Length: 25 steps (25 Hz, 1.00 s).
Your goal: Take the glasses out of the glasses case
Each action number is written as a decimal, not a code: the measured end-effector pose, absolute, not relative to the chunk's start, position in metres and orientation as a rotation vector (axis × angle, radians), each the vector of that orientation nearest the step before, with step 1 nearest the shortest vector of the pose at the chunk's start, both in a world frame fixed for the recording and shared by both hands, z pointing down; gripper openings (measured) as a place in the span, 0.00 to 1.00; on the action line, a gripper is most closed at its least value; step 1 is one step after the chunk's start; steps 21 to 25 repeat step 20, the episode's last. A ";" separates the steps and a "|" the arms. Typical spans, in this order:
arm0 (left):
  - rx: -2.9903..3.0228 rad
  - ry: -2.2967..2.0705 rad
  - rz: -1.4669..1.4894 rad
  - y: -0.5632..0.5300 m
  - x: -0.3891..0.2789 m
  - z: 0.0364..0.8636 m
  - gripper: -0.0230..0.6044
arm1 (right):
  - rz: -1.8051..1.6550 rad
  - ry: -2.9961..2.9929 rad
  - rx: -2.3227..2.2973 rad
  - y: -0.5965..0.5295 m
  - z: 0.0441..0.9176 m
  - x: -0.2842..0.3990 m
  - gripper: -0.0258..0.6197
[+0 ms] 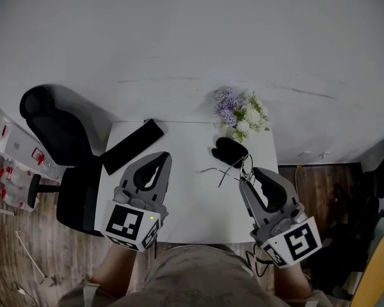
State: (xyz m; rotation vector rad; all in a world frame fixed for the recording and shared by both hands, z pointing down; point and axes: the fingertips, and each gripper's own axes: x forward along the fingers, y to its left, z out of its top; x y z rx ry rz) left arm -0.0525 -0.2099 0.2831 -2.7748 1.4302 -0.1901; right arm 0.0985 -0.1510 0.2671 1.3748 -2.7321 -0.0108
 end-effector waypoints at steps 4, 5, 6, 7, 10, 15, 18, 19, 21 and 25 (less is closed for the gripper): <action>-2.775 1.466 -0.210 -0.201 -0.056 0.293 0.06 | 0.030 -2.713 1.345 -0.146 0.284 0.093 0.23; -2.779 1.469 -0.223 -0.199 -0.056 0.296 0.06 | 0.043 -2.718 1.331 -0.144 0.286 0.090 0.23; -2.784 1.471 -0.232 -0.198 -0.056 0.299 0.06 | 0.061 -2.727 1.318 -0.143 0.289 0.088 0.23; -2.789 1.474 -0.239 -0.196 -0.056 0.301 0.06 | 0.078 -2.735 1.307 -0.142 0.290 0.086 0.23; -2.792 1.483 -0.234 -0.191 -0.056 0.305 0.06 | 0.099 -2.734 1.298 -0.143 0.295 0.086 0.23; -2.785 1.487 -0.259 -0.187 -0.059 0.309 0.06 | 0.081 -2.736 1.261 -0.144 0.299 0.077 0.23; -2.782 1.494 -0.255 -0.186 -0.060 0.309 0.06 | 0.071 -2.745 1.250 -0.144 0.298 0.073 0.23; -2.781 1.494 -0.256 -0.185 -0.060 0.309 0.06 | 0.070 -2.749 1.249 -0.144 0.298 0.072 0.23; -2.780 1.495 -0.258 -0.184 -0.060 0.309 0.06 | 0.071 -2.752 1.248 -0.144 0.297 0.071 0.23; -2.780 1.495 -0.258 -0.184 -0.060 0.309 0.06 | 0.071 -2.752 1.248 -0.144 0.297 0.071 0.23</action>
